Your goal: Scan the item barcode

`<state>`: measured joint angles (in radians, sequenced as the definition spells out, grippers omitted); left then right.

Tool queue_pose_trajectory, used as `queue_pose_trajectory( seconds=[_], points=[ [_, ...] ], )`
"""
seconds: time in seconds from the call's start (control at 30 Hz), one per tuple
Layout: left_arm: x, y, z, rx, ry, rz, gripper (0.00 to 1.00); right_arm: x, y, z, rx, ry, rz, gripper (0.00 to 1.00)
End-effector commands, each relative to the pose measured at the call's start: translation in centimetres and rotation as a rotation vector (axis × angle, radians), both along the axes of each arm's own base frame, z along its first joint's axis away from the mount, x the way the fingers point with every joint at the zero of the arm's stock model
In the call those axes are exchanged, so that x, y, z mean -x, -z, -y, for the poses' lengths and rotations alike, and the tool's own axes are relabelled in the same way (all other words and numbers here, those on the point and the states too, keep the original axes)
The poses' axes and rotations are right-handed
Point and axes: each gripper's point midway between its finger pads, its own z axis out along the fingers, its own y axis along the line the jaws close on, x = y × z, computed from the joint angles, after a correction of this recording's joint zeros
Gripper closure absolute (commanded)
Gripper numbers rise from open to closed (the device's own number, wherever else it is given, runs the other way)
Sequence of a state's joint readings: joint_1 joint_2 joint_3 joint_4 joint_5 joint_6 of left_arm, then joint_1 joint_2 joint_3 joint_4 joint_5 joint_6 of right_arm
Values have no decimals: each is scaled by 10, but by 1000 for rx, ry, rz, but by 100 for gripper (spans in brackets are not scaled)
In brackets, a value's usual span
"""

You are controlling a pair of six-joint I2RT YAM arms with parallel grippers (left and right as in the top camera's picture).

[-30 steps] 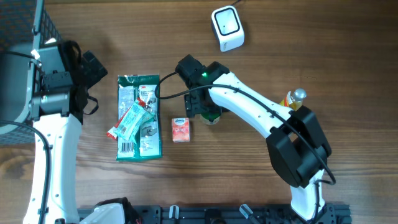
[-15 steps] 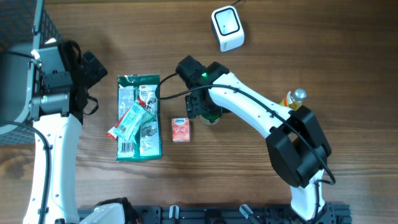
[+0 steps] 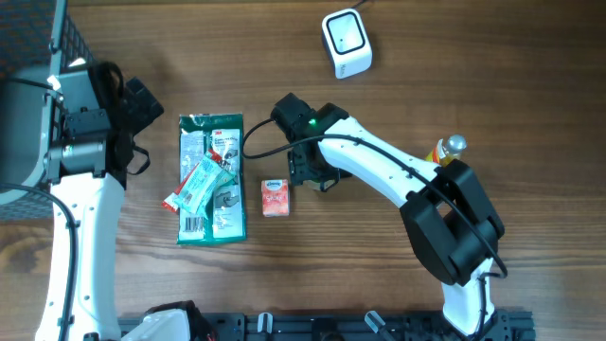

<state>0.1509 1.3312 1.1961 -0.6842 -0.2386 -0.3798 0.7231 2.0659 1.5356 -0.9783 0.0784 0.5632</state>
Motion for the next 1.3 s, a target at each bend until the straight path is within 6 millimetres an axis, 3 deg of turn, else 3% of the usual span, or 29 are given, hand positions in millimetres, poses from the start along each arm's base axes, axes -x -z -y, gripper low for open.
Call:
queue_pose_trajectory(
  seconds=[0.0, 1.27],
  points=[
    [0, -2, -2, -10, -1, 3, 0, 3, 10, 1, 6, 15, -26, 23],
    [0, -2, -2, -10, -1, 4, 0, 0, 10, -1, -4, 15, -15, 23]
  ],
)
